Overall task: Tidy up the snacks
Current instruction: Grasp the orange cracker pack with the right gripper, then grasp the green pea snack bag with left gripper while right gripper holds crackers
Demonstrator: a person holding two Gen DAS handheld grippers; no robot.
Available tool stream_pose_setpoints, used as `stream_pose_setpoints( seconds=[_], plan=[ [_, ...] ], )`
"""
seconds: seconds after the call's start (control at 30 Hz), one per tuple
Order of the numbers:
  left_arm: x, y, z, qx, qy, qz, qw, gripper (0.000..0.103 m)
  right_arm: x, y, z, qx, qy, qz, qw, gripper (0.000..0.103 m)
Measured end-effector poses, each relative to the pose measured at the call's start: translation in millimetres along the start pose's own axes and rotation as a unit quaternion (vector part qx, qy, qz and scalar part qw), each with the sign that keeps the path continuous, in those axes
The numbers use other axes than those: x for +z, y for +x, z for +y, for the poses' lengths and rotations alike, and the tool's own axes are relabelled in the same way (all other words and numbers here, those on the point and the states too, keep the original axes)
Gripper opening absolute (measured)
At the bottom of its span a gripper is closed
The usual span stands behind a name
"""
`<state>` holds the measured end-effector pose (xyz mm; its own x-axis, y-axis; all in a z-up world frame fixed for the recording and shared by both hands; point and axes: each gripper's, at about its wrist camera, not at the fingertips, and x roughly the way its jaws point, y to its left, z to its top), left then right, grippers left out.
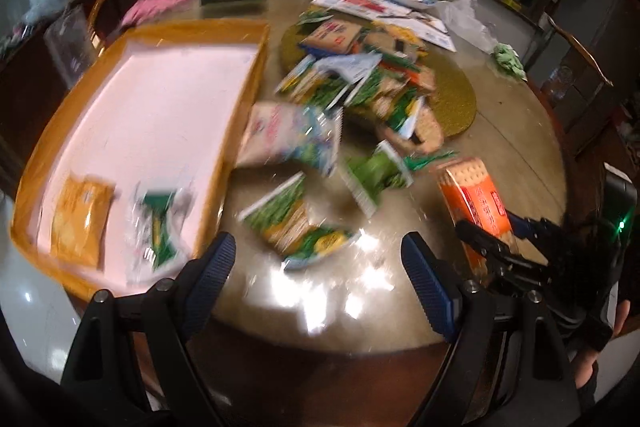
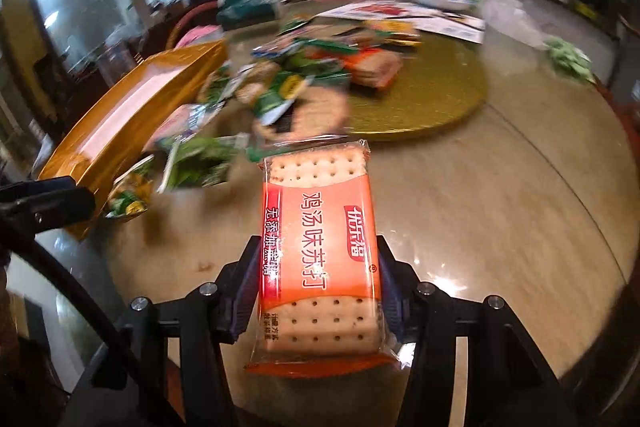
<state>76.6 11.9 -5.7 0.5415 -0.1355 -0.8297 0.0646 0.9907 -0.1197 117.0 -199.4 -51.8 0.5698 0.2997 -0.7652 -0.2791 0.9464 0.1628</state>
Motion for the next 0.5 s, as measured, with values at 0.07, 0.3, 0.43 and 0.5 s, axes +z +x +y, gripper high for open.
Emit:
stream_pose_setpoints(
  seconds=[0.07, 0.3, 0.43, 0.5],
  plan=[
    [10, 3, -15, 0.013, 0.032, -0.017, 0.9993, 0.085, 0, -1, -8, -0.002, 0.018, -0.007, 1.0, 0.052],
    [46, 63, -52, -0.023, 0.134, 0.026, 0.9903, 0.085, 0, -3, -28, 0.001, 0.076, -0.024, 0.997, 0.052],
    [47, 80, -57, -0.052, 0.137, 0.064, 0.9872, 0.084, -1, -5, -37, 0.014, 0.1, -0.029, 0.994, 0.053],
    [41, 73, -59, -0.074, 0.14, 0.066, 0.9853, 0.084, -2, -6, -42, 0.024, 0.112, -0.032, 0.993, 0.053]
  ],
)
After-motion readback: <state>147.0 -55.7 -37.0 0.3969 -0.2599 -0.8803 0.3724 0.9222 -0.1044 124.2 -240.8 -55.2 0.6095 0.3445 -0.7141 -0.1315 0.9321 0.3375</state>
